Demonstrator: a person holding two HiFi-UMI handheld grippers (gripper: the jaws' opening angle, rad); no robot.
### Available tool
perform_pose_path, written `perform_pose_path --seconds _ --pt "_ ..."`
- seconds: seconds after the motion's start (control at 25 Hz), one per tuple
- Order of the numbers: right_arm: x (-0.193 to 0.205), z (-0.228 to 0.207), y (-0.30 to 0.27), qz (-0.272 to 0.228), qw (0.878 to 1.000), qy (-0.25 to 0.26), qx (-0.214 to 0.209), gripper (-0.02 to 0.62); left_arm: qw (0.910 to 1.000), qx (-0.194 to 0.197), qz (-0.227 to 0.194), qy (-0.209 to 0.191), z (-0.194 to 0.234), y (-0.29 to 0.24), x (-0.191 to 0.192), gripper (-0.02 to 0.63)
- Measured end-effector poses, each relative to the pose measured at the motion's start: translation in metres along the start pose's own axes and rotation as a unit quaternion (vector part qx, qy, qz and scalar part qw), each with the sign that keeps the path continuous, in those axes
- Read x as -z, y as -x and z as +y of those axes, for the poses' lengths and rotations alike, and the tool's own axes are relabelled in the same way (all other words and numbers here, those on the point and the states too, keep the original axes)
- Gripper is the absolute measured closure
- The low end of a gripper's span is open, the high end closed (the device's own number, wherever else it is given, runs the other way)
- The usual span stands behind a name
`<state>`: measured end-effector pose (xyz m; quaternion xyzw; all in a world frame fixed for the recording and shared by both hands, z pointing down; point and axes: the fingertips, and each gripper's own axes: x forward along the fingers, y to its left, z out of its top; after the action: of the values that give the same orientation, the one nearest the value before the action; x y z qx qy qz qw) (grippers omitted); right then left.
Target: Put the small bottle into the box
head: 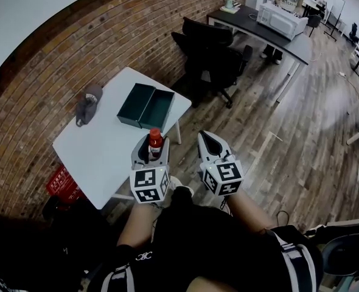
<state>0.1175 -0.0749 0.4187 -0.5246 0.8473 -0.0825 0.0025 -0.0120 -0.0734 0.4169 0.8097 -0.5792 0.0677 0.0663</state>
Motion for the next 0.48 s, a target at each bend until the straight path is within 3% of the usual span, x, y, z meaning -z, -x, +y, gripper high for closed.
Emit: perform_pose_path --seconds 0.48 --pt "-0.005 -0.029 -0.100 0.014 1.000 0.002 -0.013 0.569 0.9998 -0.003 0.019 0.000 0.044 -0.093 -0.011 0.379"
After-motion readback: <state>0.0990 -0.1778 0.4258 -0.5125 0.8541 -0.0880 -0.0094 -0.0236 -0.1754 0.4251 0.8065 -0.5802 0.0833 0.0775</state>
